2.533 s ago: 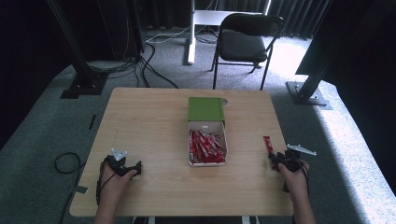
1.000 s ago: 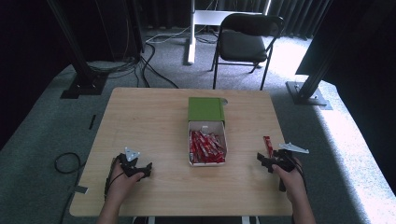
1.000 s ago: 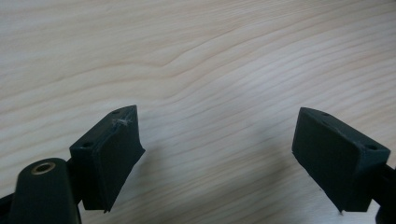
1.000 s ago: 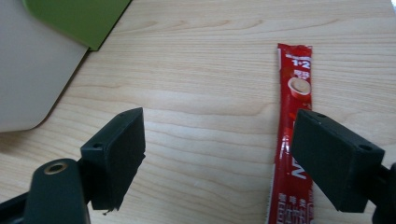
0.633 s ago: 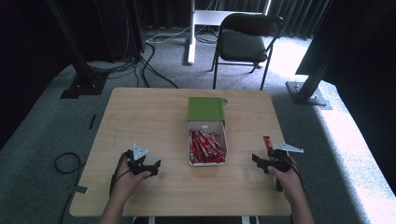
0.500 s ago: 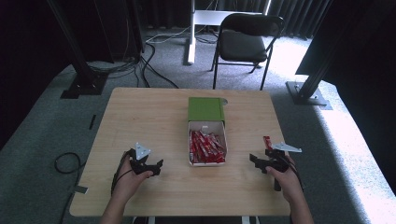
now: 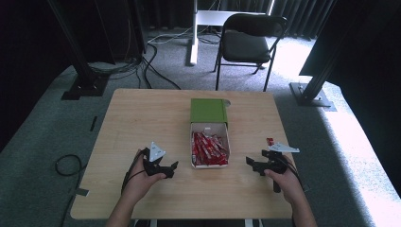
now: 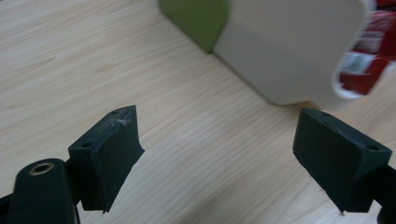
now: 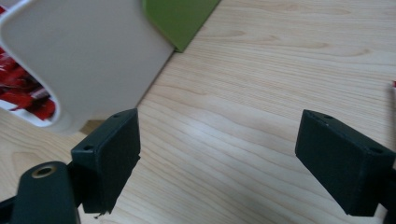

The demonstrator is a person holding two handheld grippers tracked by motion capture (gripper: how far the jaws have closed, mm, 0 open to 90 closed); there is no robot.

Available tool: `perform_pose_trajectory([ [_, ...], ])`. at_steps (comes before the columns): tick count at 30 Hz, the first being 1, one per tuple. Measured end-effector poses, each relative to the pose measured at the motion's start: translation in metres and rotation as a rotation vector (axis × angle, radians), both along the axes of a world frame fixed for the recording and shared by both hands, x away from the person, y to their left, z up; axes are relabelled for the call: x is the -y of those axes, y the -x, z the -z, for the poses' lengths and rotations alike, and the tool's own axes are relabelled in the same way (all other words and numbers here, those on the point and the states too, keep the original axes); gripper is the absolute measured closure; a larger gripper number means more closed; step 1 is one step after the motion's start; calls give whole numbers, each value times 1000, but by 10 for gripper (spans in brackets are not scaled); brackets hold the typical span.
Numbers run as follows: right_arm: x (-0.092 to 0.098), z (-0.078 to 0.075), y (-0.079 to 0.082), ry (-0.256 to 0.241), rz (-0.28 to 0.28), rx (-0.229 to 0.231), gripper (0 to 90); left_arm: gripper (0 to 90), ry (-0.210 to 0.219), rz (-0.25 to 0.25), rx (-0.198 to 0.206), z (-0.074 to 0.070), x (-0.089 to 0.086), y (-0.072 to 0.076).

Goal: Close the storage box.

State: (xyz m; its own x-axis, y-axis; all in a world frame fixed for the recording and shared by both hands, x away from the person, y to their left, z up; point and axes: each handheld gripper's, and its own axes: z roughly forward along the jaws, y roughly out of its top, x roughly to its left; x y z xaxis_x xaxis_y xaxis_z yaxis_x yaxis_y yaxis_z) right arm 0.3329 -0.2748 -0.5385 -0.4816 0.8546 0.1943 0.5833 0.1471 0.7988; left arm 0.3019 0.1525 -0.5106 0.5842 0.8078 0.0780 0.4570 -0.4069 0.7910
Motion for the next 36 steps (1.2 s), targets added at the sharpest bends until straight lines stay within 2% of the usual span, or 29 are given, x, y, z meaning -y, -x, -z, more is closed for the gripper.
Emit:
perform_pose_trajectory([
  [1, -3, -1, 0, 1, -15, 4, 136, 158, 16, 34, 8, -2, 6, 0],
  [2, -3, -1, 0, 1, -15, 4, 136, 158, 16, 34, 8, -2, 6, 0],
  [3, -6, -2, 0, 0, -27, 7, 136, 158, 33, 64, 17, -4, 12, 0],
  [7, -14, -5, 1, -5, -52, 15, 136, 158, 38, 94, 18, -6, 22, -2],
  [12, -18, -11, 1, -24, -48, 48, 140, 158, 49, 101, 19, -5, 28, -6],
  [18, -30, -18, 2, -25, -96, 83, 140, 158, 62, 101, 34, -4, 34, -12],
  [21, -40, -22, 1, -37, -126, 97, 140, 158, 80, 117, 37, -4, 40, -15],
  [26, -50, -25, -1, -55, -151, 102, 140, 158, 74, 119, 37, 0, 43, -18],
  [27, -54, -25, -3, -36, -162, 106, 141, 158, 88, 118, 36, 1, 45, -20],
  [29, -56, -24, -5, -27, -167, 105, 142, 158, 86, 107, 41, 1, 45, -23],
  [32, -57, -22, -6, -16, -170, 101, 143, 158, 87, 100, 43, 0, 44, -25],
  [36, -57, -19, -8, -28, -153, 88, 143, 152, 82, 78, 53, 0, 43, -30],
])
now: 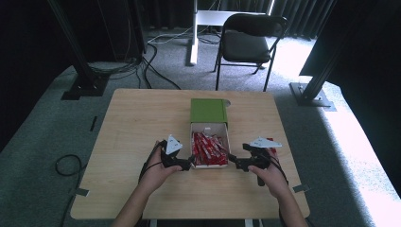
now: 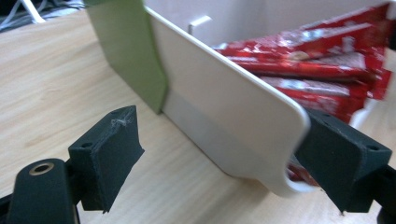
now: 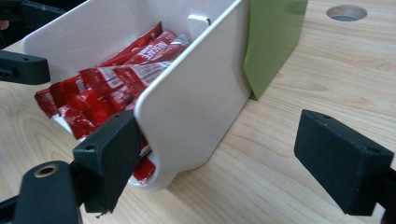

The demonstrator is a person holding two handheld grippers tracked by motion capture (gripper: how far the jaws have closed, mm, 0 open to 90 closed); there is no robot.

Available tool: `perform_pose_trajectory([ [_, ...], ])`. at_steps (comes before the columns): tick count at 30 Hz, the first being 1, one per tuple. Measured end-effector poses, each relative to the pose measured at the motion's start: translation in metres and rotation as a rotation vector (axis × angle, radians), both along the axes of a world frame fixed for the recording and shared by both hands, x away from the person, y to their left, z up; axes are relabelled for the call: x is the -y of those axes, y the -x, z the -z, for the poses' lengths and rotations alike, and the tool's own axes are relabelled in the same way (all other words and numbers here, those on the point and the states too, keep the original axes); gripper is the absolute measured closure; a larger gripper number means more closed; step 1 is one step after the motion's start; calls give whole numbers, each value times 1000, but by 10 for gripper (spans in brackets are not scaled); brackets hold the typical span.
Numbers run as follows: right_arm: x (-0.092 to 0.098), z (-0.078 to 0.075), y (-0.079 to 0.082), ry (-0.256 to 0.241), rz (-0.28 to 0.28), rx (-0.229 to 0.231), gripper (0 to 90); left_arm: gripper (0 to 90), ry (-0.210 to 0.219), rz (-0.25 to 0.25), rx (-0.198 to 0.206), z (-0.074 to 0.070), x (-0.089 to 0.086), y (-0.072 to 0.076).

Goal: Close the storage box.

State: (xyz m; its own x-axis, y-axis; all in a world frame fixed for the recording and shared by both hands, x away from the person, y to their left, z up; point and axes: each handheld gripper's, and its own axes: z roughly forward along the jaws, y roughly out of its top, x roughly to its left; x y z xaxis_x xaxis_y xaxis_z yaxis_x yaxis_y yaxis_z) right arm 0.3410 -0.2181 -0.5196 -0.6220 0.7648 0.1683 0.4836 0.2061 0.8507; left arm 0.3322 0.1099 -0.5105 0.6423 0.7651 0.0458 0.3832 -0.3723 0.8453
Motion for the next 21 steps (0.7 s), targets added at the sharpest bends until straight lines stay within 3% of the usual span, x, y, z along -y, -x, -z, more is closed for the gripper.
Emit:
perform_pose_trajectory([
  [1, 1, 1, -1, -9, -3, -6, 141, 149, 6, -1, -18, 0, -1, -2],
  [8, -1, 1, -3, -4, -3, -2, 135, 133, -17, 3, -16, -2, 0, -6],
  [21, -3, 0, -8, -4, 3, -19, 131, 124, -12, -3, -38, -3, -2, -14],
])
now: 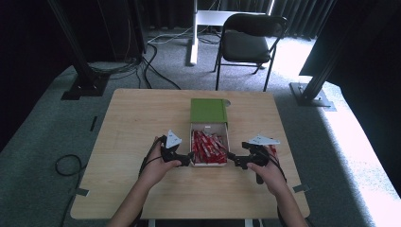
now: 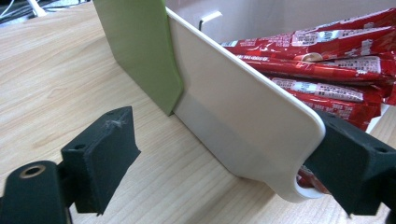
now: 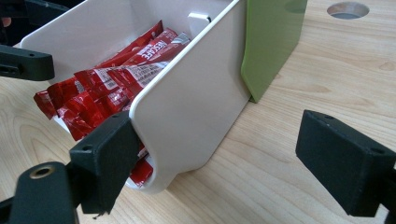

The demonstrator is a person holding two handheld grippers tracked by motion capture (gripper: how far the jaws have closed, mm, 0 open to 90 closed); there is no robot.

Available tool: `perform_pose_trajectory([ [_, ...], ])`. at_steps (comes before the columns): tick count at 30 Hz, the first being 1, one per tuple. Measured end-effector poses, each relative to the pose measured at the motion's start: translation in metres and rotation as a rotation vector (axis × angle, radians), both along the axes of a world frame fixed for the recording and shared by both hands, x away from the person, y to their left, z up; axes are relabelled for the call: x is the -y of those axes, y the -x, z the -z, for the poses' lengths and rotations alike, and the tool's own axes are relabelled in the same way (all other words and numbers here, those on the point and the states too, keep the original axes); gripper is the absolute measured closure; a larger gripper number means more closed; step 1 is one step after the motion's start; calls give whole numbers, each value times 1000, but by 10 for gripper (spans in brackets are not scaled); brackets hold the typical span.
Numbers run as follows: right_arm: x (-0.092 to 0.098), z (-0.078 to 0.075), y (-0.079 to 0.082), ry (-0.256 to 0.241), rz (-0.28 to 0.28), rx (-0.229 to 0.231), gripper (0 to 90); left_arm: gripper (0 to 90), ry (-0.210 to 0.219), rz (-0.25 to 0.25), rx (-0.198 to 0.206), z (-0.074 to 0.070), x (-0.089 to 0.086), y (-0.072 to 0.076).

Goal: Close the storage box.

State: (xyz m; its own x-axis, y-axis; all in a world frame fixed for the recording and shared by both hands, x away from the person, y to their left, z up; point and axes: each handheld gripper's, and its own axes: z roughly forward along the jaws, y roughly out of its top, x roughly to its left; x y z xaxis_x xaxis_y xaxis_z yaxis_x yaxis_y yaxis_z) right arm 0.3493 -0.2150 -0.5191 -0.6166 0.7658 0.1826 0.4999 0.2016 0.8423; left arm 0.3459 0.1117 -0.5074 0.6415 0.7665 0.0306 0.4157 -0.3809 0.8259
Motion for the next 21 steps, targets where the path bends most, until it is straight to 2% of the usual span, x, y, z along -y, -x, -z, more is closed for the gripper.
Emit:
perform_pose_trajectory([
  [4, 0, -1, -1, 8, -1, 0, 132, 115, -7, 2, -1, -1, 1, -3],
  [6, 0, -1, -4, 9, 2, -1, 132, 116, 13, -9, -7, 1, 0, -4],
  [21, 0, 0, -11, 1, 11, -2, 131, 115, 13, -9, -18, 0, 0, -12],
])
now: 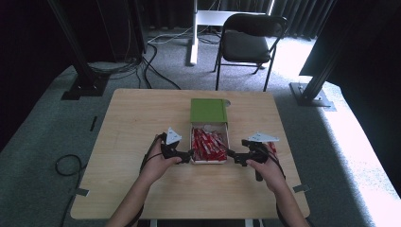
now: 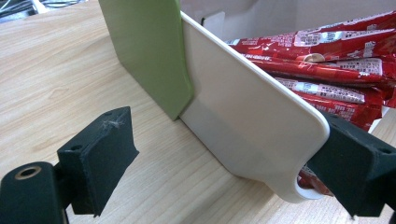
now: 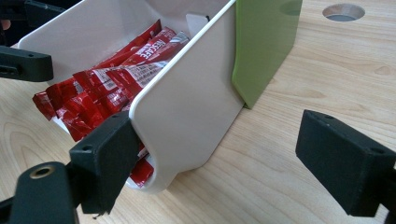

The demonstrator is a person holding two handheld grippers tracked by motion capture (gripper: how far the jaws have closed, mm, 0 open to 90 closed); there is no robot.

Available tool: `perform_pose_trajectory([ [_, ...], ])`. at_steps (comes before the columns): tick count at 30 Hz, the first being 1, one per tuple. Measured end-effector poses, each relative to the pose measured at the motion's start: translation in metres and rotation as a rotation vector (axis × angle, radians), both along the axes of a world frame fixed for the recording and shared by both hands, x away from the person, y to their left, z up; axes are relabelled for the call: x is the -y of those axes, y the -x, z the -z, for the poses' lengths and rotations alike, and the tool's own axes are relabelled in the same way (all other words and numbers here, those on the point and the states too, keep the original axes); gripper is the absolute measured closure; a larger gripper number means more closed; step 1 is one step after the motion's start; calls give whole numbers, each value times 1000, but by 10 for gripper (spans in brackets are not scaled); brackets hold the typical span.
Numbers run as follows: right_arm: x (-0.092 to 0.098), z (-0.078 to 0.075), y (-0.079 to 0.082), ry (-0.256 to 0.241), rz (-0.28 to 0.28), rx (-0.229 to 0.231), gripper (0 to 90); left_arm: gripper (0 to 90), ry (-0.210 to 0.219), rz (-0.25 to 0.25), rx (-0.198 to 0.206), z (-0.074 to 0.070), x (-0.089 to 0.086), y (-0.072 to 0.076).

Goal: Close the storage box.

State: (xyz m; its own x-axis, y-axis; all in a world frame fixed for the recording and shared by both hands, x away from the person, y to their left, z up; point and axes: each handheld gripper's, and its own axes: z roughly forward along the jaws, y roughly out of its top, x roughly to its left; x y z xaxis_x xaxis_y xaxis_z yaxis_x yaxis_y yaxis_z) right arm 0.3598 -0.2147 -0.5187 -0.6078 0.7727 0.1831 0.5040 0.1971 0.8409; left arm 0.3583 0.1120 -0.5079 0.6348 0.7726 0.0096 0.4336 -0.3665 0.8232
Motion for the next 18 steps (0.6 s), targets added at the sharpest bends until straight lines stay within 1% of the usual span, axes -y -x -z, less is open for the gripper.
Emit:
perform_pose_trajectory([
  [9, -1, -2, -6, 20, 5, 9, 132, 115, 14, -6, -7, 1, 0, -6],
  [14, -1, -1, -9, 8, 14, 11, 132, 115, 1, -3, -7, 0, 0, -10],
  [18, -2, -1, -10, 9, 19, 9, 131, 115, -3, -3, -8, 0, 1, -13],
])
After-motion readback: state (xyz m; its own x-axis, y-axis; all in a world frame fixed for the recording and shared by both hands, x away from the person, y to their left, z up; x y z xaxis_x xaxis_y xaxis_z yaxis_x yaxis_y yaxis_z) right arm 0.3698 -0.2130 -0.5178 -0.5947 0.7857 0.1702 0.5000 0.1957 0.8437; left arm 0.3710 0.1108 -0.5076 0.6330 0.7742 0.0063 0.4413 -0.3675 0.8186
